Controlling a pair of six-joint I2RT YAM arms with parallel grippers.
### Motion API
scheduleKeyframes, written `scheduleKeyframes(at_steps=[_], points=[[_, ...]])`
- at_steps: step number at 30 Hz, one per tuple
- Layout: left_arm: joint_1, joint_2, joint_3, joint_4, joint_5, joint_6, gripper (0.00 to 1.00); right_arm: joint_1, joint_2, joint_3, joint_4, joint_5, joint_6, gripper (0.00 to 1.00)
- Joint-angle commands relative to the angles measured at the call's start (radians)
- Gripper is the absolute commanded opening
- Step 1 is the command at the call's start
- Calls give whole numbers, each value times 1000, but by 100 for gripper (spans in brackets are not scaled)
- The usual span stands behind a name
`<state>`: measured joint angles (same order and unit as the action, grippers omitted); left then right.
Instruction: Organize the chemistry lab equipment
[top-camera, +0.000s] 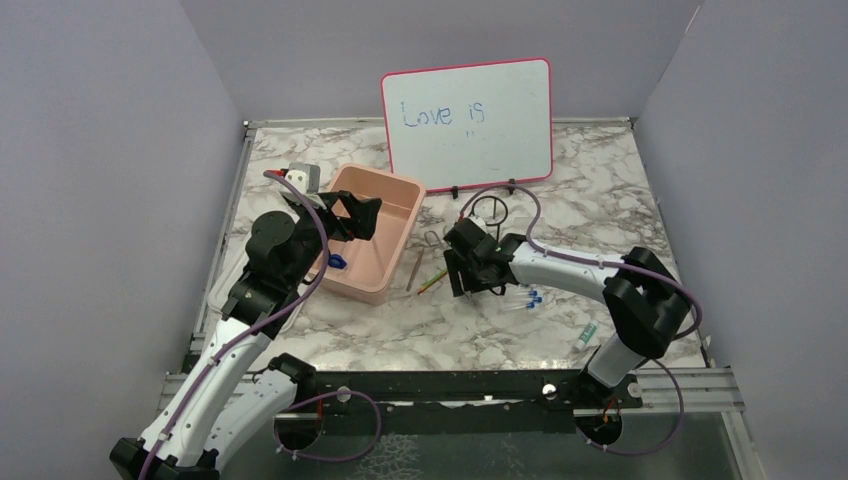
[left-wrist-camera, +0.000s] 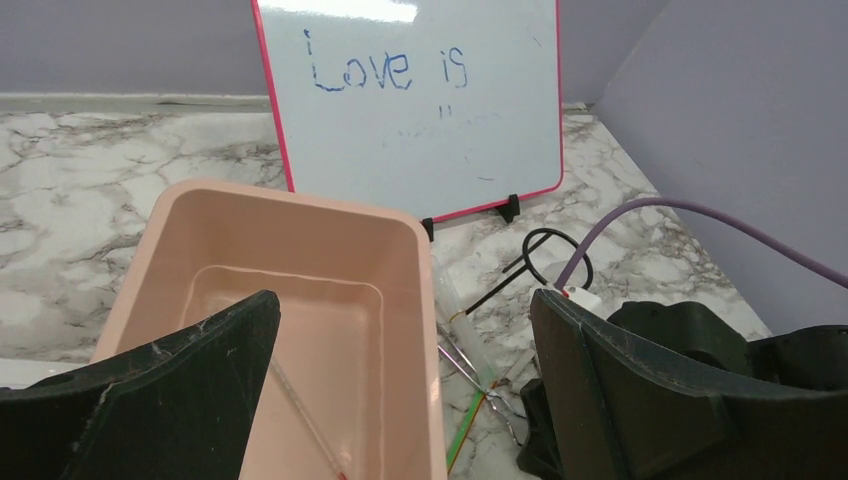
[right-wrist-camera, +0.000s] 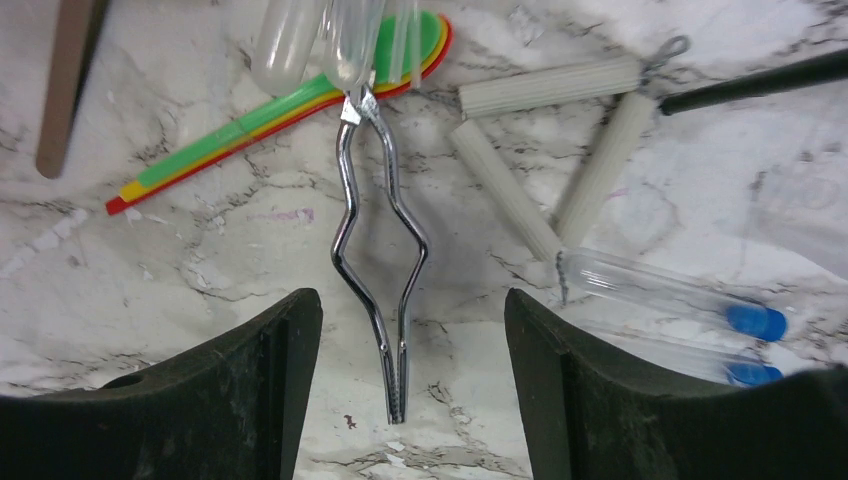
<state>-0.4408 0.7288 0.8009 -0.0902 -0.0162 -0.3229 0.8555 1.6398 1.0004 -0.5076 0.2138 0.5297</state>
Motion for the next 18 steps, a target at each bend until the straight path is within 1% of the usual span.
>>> scheduleKeyframes(at_steps=[1,5,12,14,18], points=[[-1,-2,-16,36,-24,27,99,0,51,-2,42,-98,-65,67],[-1,4,-23,35,-35,28,99,-1,78,7,34,-116,-73,61],[-1,22,-16,19,-48,28,99,1,87,9,-42,-133,-70,42],[-1,22,-16,20,-50,25,99,2,70,-5,-50,-147,-78,39],[-1,22,-18,20,-50,24,99,2,49,-10,-58,-249,-103,38]])
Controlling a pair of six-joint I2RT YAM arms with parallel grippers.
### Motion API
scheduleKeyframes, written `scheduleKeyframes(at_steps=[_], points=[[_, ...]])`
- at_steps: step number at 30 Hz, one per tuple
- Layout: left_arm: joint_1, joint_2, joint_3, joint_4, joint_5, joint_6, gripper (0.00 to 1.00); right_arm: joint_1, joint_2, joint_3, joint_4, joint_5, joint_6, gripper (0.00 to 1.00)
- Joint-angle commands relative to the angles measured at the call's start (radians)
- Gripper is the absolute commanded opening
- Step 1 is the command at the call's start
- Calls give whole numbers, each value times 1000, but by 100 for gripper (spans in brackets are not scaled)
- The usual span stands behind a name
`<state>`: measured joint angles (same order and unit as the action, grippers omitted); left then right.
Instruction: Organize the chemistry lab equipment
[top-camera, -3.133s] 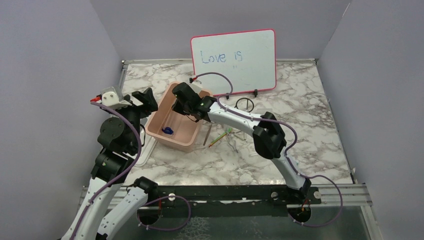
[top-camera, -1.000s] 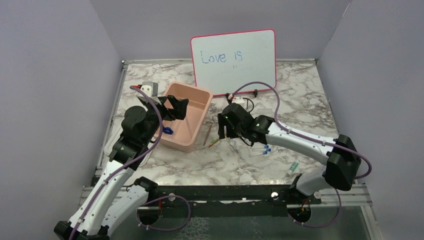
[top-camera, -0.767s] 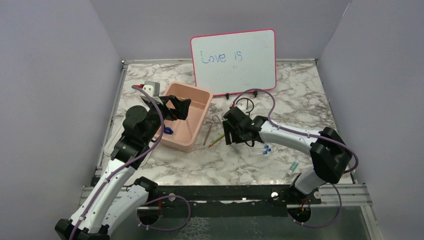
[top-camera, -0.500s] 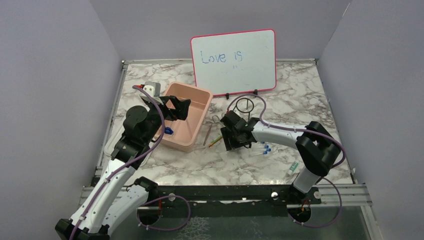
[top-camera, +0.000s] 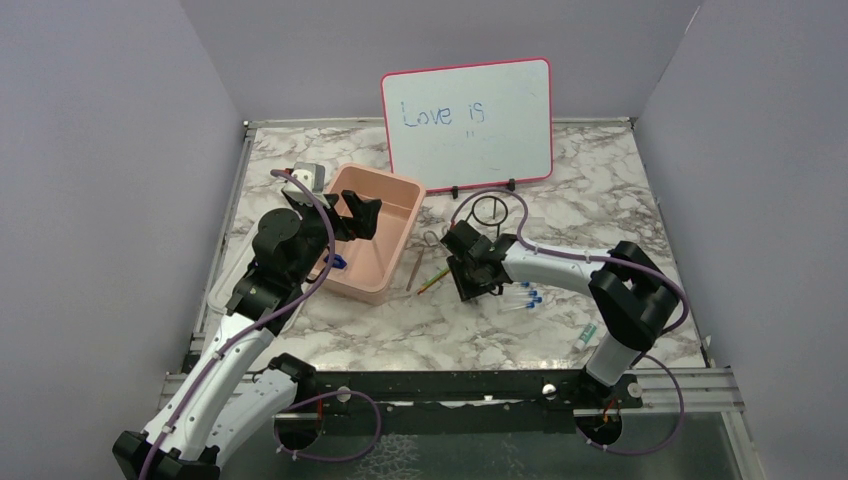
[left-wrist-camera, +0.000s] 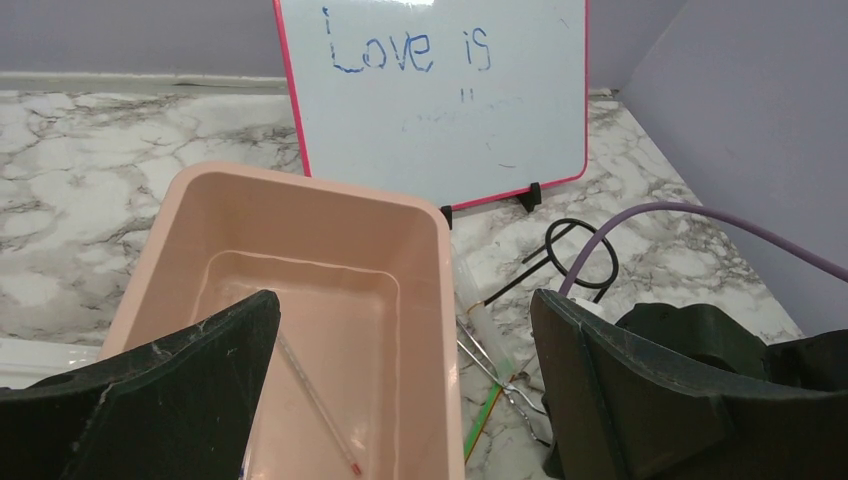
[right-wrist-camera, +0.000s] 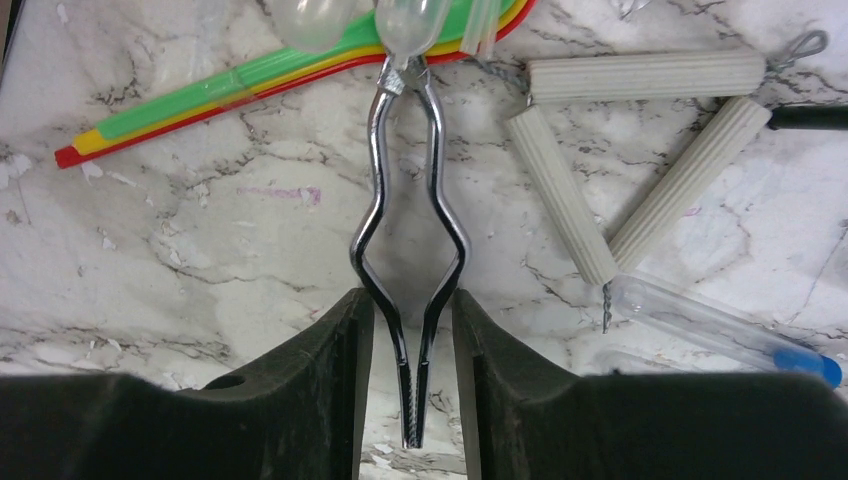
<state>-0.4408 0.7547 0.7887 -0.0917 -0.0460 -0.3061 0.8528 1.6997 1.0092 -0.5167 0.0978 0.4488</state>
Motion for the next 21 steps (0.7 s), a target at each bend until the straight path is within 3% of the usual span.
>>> scheduleKeyframes(at_steps=[1,9,16,21], points=[[-1,-4,-6,21,-19,6,99,5,-14,-22,-49,-150,-22,37],[-1,-5,-9,19,-17,-1,99,4,-35,-35,-76,-167,5,33],[-1,-2,-11,22,-13,-6,99,3,-41,-39,-83,-162,17,2],[-1,-2,-13,21,-9,-13,99,4,-88,-44,-77,-154,40,1]])
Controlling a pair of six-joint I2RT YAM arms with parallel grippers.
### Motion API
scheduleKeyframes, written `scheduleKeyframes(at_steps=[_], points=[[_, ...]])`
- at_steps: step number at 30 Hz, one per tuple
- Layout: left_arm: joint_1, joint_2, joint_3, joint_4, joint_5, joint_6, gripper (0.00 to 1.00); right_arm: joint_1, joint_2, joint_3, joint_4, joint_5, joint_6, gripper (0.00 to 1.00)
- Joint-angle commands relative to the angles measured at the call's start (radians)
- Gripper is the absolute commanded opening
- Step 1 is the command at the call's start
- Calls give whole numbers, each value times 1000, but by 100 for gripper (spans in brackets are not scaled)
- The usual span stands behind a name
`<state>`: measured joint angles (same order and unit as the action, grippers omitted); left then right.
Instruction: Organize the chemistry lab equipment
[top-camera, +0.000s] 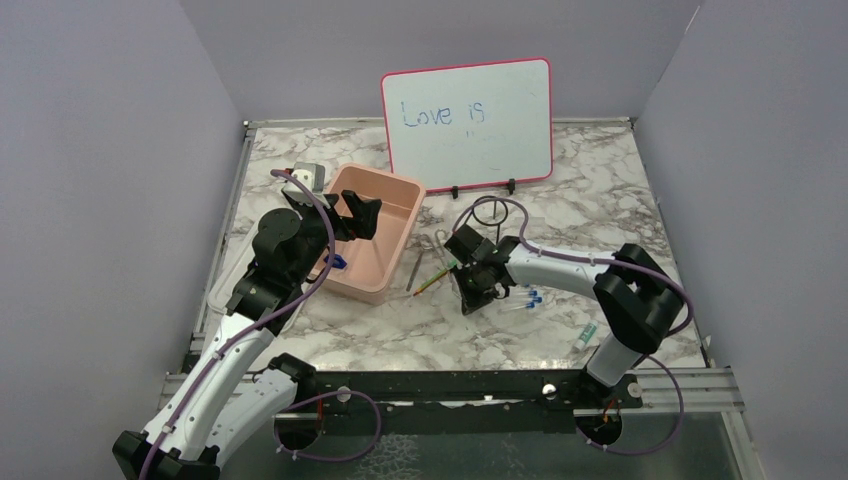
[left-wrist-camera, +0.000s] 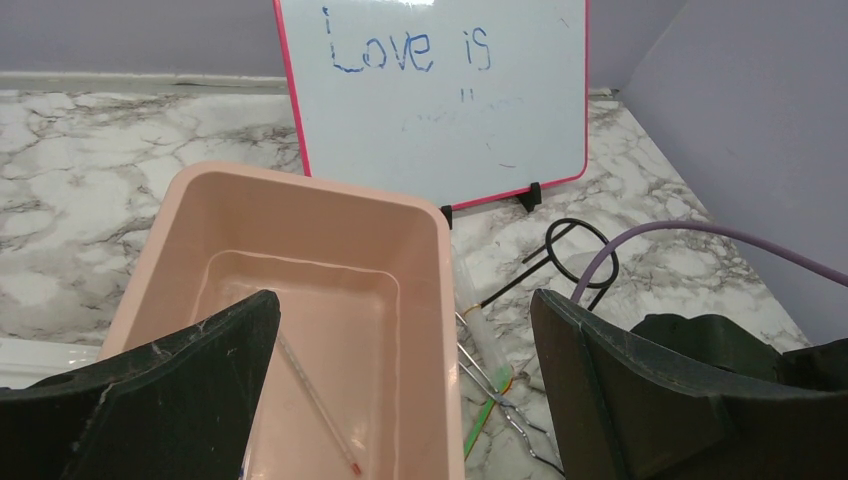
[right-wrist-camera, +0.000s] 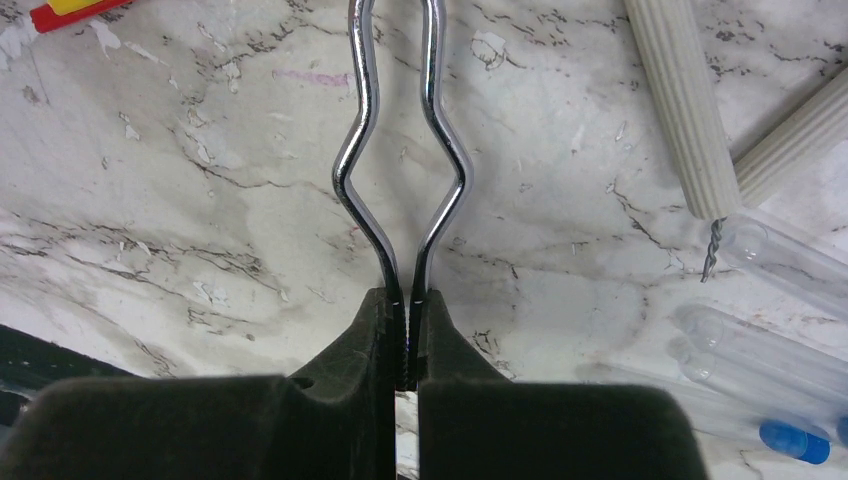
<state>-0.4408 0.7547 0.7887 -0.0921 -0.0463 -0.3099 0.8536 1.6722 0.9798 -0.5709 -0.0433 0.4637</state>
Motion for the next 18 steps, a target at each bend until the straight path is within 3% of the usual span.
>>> scheduleKeyframes(at_steps=[1,10,18], points=[[-1,-3,-14,21,-8,-13,99,3,-75,-18,-24,-7,37,1],[-1,2,-8,20,27,-58,99,4,-320,-137,97,-77,94,1],[-1,17,-11,3,100,-207,99,3,-538,-238,144,-61,162,1]])
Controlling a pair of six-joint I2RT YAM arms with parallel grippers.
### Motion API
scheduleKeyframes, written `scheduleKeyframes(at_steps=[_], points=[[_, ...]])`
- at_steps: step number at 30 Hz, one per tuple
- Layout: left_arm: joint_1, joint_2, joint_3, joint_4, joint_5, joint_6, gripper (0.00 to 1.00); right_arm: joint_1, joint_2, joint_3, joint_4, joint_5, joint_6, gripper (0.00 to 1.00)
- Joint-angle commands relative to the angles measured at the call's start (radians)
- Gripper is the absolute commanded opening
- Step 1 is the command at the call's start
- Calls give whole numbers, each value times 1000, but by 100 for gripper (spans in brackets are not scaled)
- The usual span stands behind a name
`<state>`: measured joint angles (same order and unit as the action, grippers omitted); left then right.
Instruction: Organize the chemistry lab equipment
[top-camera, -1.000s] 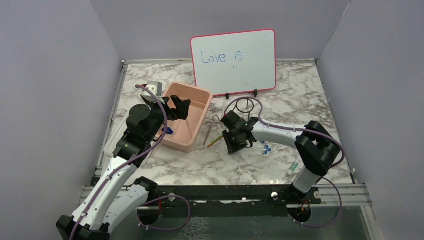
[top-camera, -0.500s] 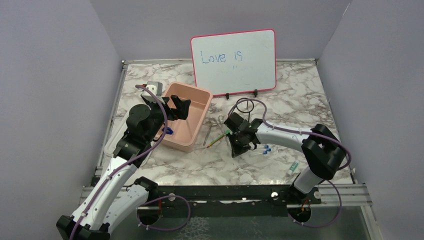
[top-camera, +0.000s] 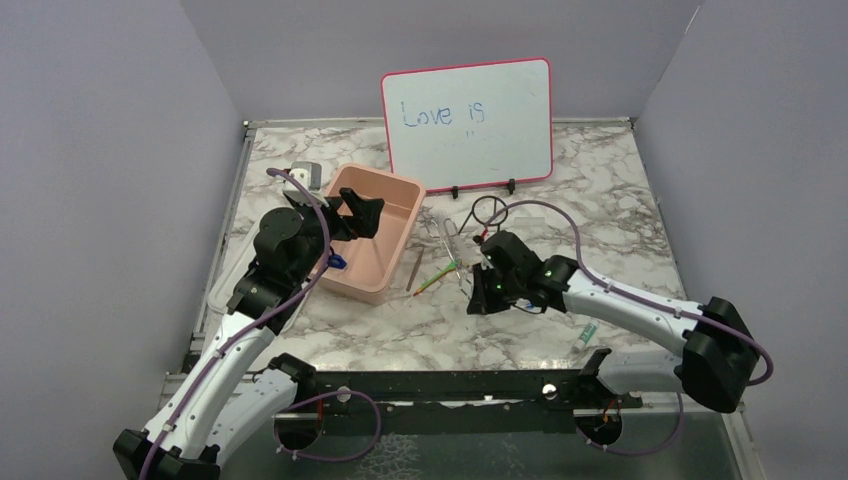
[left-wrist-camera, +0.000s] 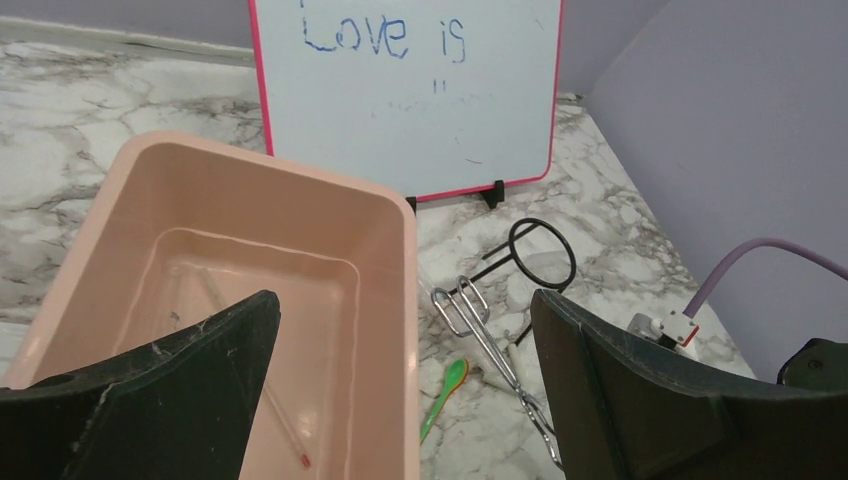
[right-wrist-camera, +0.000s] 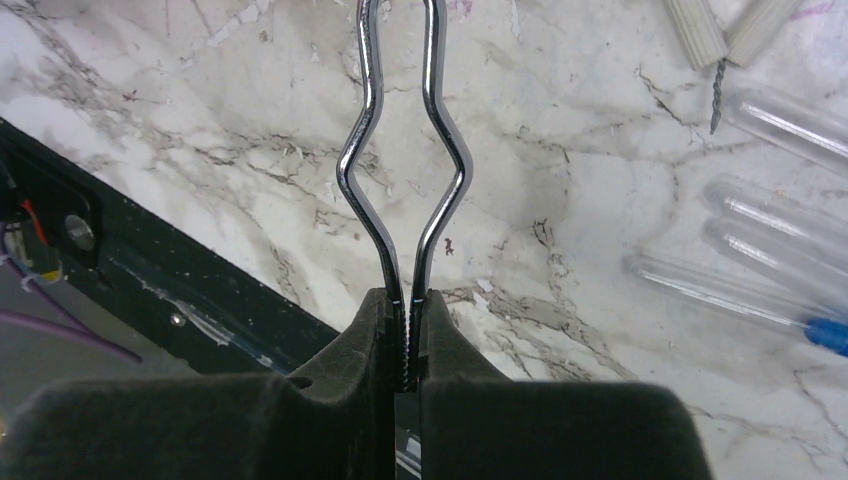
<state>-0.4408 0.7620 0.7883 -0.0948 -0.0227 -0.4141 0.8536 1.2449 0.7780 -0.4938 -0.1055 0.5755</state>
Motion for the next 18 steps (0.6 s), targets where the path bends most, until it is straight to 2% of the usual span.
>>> scheduleKeyframes(at_steps=[1,3,6,9,13,18], points=[[-1,14,-8,3,95,-119,99,3,-144,-47,77,10,61,1],[-1,32,3,4,145,-150,99,4,-212,-61,93,43,71,1],[-1,103,35,20,294,-163,90,3,-304,-82,157,87,59,1],[-1,164,47,46,376,-197,89,3,-347,-86,246,101,52,1],[-7,218,64,120,471,-242,89,3,-330,-67,366,127,67,1],[-28,282,61,274,532,-332,90,3,-249,-42,527,46,102,1]])
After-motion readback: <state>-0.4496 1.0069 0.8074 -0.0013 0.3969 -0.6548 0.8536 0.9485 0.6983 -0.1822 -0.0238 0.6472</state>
